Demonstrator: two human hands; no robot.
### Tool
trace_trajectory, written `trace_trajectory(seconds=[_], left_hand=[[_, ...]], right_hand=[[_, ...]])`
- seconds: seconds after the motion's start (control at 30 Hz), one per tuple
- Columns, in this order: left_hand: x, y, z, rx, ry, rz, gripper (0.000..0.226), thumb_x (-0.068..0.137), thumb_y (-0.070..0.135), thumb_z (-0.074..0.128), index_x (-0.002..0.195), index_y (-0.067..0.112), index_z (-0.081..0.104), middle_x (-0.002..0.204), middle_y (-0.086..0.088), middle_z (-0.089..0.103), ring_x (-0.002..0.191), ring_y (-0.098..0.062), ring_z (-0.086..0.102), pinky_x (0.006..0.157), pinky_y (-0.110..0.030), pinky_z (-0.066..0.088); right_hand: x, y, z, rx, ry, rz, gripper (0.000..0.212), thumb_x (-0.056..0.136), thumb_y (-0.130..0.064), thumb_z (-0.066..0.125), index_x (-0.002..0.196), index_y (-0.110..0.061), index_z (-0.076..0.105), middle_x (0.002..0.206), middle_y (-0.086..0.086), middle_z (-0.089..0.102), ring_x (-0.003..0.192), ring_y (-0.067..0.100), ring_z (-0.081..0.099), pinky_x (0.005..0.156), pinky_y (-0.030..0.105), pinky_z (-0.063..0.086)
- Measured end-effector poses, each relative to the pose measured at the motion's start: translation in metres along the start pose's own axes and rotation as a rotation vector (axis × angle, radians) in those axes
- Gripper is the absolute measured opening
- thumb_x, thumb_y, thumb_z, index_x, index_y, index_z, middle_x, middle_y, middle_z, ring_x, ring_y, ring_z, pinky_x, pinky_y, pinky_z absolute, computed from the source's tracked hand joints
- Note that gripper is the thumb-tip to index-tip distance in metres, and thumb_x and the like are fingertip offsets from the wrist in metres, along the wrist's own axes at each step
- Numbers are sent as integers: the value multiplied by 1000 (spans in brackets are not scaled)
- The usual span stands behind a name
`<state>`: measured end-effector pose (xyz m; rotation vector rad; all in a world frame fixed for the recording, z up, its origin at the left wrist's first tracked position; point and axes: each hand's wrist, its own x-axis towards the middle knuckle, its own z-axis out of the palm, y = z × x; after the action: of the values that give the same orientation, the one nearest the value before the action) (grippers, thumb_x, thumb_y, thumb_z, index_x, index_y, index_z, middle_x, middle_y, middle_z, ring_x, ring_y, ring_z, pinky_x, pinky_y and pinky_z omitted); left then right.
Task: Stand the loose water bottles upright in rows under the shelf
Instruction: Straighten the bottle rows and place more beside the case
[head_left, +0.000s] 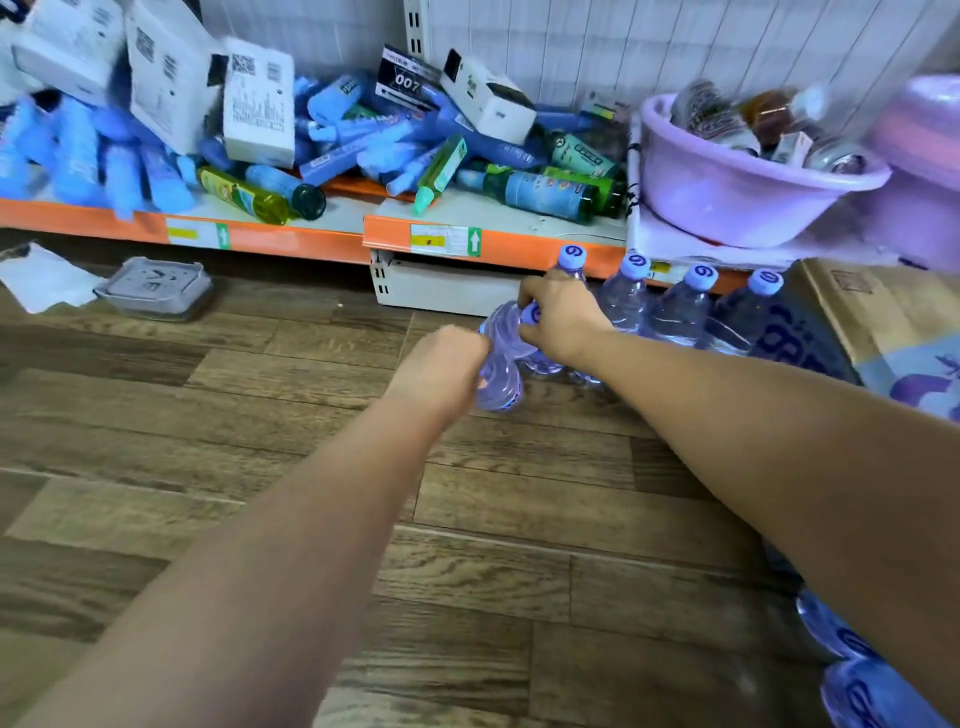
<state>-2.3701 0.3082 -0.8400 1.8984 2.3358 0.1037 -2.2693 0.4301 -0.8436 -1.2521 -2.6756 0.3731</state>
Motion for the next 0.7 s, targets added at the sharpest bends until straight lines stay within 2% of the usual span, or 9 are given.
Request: trace_trajectory(seconds=[0.07,0.17,0.27,0.33,0.43,0.5,0.57,0.63,0.7], left_hand=[[-17,-4,6,-12,21,-22,14,86,5,53,99,6,58,107,-17,62,104,-36,58,77,-36,44],[-33,10,1,9,45,-34,21,91,8,52,111,4,55,117,-16,58,113,-33,53,88,-36,43],[-42,33,-6,98,-9,31,27,95,13,48,119,1,50,125,-17,52,120,-34,48,98,-35,37],[-50,46,-8,148,-57,28,31,96,15,46,123,0,48,128,-20,49,124,-35,44,101,-38,37],[-69,70,-14,187,-128,34,34,99,23,44,125,2,48,129,-21,50,122,-36,48,97,-39,41],[-78,87,-24,172,-169,45,35,98,28,44,118,1,55,123,-21,56,115,-36,55,88,-38,44],[-83,102,-36,164,-202,50,37,96,32,49,109,0,61,114,-20,62,106,-36,59,78,-34,44],[-87,119,-50,163,-214,62,38,91,36,55,103,0,63,107,-20,63,101,-37,60,76,-34,46],[-90,141,-69,168,-209,83,34,86,35,61,96,2,65,95,-19,65,92,-35,60,72,-33,45]], right_hand=[[-11,-5,-3,5,-11,-30,31,84,-8,56,115,-6,60,123,20,50,110,33,53,88,34,45],[-28,-8,-8,2,-14,-47,29,85,-8,55,114,-7,62,122,20,53,111,33,54,86,33,46],[-51,-9,-17,-33,-82,-50,26,85,-9,55,110,-9,64,116,18,60,107,32,57,74,27,42],[-69,-9,-29,-27,-116,-53,25,84,-8,55,106,-8,66,112,16,66,105,32,59,74,29,44],[-97,-4,-53,-22,-183,-60,28,82,-8,57,108,-11,67,112,11,67,103,29,60,75,26,46],[-116,4,-72,-39,-219,-69,29,82,-11,60,111,-13,66,113,9,66,98,26,58,70,23,39],[-133,14,-93,-42,-225,-87,29,82,-14,63,111,-14,66,115,9,65,103,26,59,71,22,39],[-149,23,-116,-43,-205,-103,29,82,-16,65,111,-15,67,112,8,65,107,25,59,74,24,41],[-165,35,-143,-55,-164,-103,28,81,-17,66,109,-16,68,105,6,64,105,24,60,71,23,39]])
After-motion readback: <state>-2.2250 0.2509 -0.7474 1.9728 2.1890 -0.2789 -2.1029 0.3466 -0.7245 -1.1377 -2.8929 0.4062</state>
